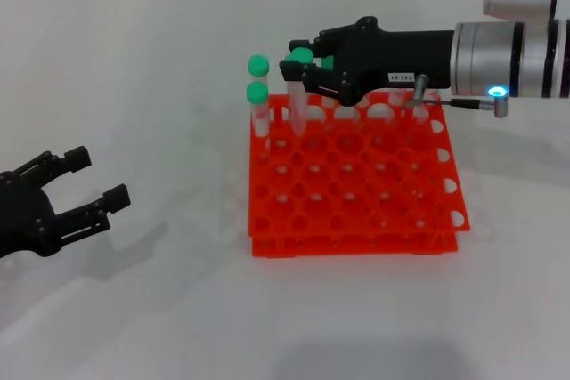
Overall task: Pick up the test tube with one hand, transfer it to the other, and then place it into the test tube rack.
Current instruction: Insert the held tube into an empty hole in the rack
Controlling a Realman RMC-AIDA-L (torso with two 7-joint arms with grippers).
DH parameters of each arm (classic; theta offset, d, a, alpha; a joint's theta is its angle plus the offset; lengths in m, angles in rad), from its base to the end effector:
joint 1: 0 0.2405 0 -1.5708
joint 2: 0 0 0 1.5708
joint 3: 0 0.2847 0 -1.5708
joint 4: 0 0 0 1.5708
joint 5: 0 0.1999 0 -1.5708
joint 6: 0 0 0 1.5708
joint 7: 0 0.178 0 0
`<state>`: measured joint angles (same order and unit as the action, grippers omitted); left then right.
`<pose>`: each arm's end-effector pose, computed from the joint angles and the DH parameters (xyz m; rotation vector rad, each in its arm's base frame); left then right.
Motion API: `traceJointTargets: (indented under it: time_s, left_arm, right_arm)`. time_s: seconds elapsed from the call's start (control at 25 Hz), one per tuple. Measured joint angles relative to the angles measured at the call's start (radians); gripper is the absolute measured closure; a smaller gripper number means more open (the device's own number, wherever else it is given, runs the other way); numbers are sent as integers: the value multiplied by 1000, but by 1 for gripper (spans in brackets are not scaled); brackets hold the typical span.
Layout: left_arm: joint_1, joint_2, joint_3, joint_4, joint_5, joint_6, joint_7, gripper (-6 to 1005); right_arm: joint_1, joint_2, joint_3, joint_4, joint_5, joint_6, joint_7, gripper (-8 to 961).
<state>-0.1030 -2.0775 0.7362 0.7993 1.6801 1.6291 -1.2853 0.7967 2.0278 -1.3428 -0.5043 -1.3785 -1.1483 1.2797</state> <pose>-0.3392 0.2492 0.0070 -2.3726 -0.7269 -0.8322 0.1458 0.4222 -0.0910 -2.7586 0.2629 0.7382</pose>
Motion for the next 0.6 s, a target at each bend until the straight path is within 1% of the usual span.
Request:
traceJointTargets:
  time_s: [0.2,0.6]
  left_arm:
    - [0,1,0,0,1,-1,1,114]
    - [-1,2,0,0,3,-6,6,114]
  right_arm:
    - [4,0,-76,-1,47,44,-2,662]
    - [4,0,-95,0,51,64,-2,659]
